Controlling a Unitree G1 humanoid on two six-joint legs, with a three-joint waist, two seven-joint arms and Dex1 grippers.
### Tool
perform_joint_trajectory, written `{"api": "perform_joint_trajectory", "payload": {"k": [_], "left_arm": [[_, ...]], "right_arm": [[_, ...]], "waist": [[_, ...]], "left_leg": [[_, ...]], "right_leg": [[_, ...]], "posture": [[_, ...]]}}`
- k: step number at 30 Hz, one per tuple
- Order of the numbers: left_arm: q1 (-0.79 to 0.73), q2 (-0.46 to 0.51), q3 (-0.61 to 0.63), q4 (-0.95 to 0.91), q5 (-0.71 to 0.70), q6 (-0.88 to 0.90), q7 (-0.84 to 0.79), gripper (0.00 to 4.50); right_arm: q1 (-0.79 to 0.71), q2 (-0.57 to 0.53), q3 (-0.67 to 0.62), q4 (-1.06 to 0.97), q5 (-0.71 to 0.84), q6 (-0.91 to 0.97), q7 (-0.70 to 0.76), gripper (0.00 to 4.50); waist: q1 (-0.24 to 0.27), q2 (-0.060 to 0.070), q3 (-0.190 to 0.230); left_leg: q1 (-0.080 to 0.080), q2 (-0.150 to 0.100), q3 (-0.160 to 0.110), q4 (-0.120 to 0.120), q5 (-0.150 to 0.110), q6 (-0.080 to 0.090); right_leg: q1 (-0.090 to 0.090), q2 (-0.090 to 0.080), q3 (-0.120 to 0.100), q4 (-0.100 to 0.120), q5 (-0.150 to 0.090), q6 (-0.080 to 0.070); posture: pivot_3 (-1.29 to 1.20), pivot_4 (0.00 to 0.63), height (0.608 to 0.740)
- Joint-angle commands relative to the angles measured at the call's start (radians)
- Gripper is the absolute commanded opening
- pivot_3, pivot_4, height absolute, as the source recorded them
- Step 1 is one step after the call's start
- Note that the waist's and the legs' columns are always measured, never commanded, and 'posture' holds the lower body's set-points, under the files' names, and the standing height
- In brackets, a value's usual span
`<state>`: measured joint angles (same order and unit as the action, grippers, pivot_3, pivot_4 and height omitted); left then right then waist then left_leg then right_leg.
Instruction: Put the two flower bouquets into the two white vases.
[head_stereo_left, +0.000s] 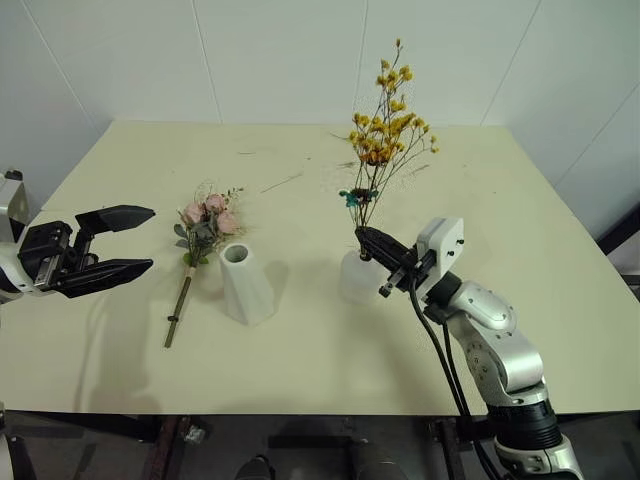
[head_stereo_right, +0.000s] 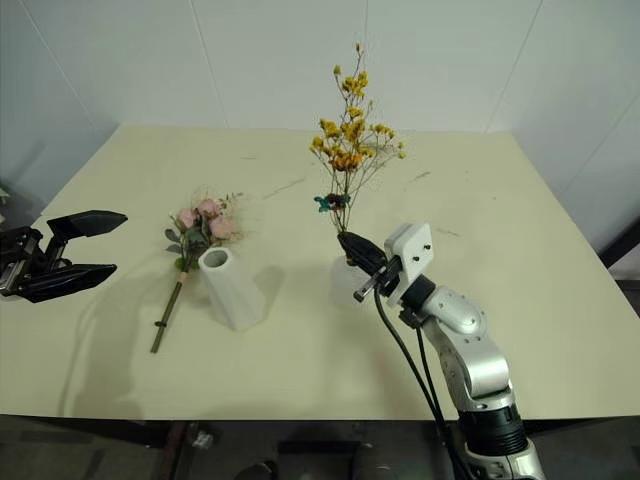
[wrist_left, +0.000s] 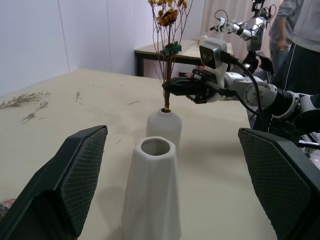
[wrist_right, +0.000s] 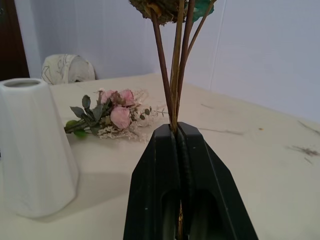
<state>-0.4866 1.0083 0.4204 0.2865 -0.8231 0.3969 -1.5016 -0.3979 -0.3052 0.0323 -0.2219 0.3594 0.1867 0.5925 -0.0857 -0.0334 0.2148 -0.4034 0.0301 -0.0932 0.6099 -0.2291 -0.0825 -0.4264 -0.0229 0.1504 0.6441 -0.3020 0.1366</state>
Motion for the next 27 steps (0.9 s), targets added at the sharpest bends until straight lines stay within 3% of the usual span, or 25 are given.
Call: {"api": "perform_joint_trajectory", "payload": {"k": [1, 27], "left_arm": [[-0.018, 0.005, 0.01, -0.012, -0.001, -0.012, -0.063, 4.5], [-0.039, 0.004, 0.0, 0.011, 0.016, -0.032, -0.059, 4.5]], "right_arm": [[0.016, 0.007, -0.008, 0.015, -0.012, -0.045, 0.002, 0.05], [0.02, -0.008, -0.013, 0.064, -0.02, -0.024, 0.011, 0.05]], "waist": [[0.0, 0.0, 0.0], [0.0, 0.0, 0.0]], "left_leg": [[0.0, 0.0, 0.0, 0.0, 0.0, 0.0], [0.0, 0.0, 0.0, 0.0, 0.0, 0.0]], "right_leg": [[0.0, 0.0, 0.0, 0.0, 0.0, 0.0], [0.0, 0.0, 0.0, 0.0, 0.0, 0.0]], "posture": [[0.0, 0.15, 0.74], [0.0, 0.15, 0.74]]}}
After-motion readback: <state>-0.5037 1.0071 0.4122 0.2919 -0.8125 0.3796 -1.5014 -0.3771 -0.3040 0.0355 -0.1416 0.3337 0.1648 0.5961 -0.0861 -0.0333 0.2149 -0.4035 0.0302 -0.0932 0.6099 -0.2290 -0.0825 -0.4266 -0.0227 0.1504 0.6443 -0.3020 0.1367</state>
